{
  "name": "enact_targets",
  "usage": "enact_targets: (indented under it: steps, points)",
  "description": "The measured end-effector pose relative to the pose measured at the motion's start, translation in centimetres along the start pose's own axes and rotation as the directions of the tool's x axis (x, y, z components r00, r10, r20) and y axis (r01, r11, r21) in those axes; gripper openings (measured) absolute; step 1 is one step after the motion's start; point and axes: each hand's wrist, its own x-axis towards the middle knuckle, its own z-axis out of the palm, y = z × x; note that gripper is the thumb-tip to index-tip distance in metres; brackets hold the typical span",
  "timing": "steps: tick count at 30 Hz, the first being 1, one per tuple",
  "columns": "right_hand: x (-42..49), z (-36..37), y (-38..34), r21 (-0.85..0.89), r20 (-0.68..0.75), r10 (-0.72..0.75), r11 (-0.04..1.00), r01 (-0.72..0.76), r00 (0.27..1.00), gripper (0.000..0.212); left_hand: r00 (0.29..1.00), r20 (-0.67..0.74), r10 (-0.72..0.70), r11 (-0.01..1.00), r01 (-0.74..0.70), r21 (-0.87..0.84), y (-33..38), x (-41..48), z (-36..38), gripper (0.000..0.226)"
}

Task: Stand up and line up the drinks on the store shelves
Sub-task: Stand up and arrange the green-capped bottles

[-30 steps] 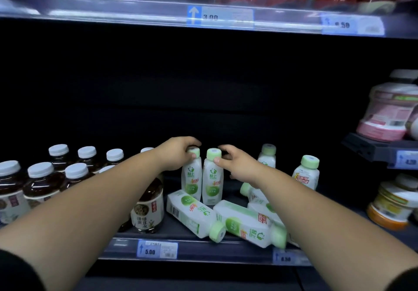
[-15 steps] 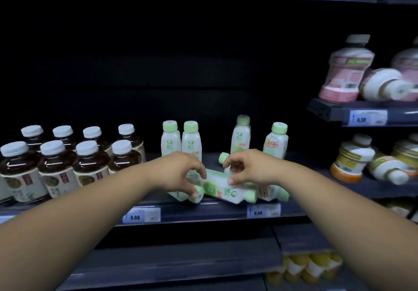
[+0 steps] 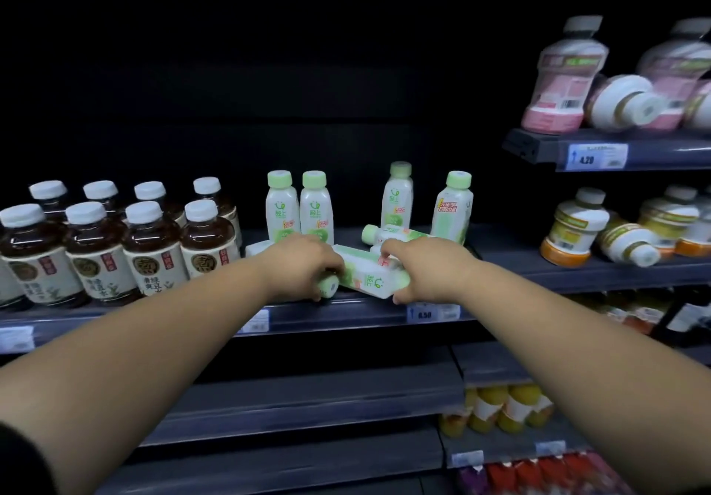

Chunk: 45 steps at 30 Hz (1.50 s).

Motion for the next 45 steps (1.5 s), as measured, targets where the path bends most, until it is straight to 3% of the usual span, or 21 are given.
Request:
enact_targets:
  steps: [7, 12, 16, 21, 22, 24, 27, 34, 45]
  points:
    - [2.5, -3.9, 0.3, 0.482, -0.156, 0.051, 0.876, 0.031, 0.986, 0.06, 0.988, -0.122, -0.09, 0.981, 0.067, -0.181, -2.4, -0.7, -4.8, 0.048]
    - [6.8, -6.7, -1.7, 0.649, -0.202, 0.008, 0.75, 0.128, 0.979, 0.053, 0.965, -0.103, -0.24, 0.97, 0.234, -0.063, -5.2, -1.0, -8.2, 0.047]
    - [9.5, -7.0, -3.7, 0.695, -0.175, -0.087, 0.695, 0.186, 0.981, 0.048, 0.948, -0.024, -0.318, 0.943, 0.319, 0.098, -6.4, -1.8, -9.5, 0.044]
    - [11.3, -6.4, -4.0, 0.728, -0.136, -0.163, 0.653, 0.21, 0.977, 0.043, 0.924, -0.057, -0.378, 0.888, 0.379, 0.262, -6.4, -1.8, -9.7, 0.063]
    - [11.6, -6.4, -3.9, 0.726, -0.132, -0.17, 0.654, 0.213, 0.976, 0.043, 0.922, -0.053, -0.383, 0.895, 0.384, 0.226, -6.5, -1.7, -9.6, 0.061]
    - [11.8, -6.7, -3.9, 0.717, -0.119, -0.182, 0.664, 0.211, 0.976, 0.044, 0.933, 0.002, -0.359, 0.933, 0.359, -0.011, -6.9, -1.7, -9.7, 0.051]
    - [11.9, -7.2, -3.9, 0.691, -0.067, -0.196, 0.698, 0.187, 0.978, 0.044, 0.95, 0.114, -0.289, 0.907, 0.31, -0.284, -7.2, -1.9, -9.9, 0.048]
    - [11.2, -7.7, -4.1, 0.753, 0.003, -0.221, 0.643, 0.143, 0.975, 0.034, 0.955, 0.101, -0.278, 0.918, 0.295, -0.266, -7.7, -1.6, -10.2, 0.033]
    - [11.6, -7.7, -4.6, 0.766, 0.014, -0.247, 0.625, 0.148, 0.969, 0.034, 0.961, 0.147, -0.233, 0.936, 0.263, -0.234, -8.8, -1.7, -10.6, 0.041]
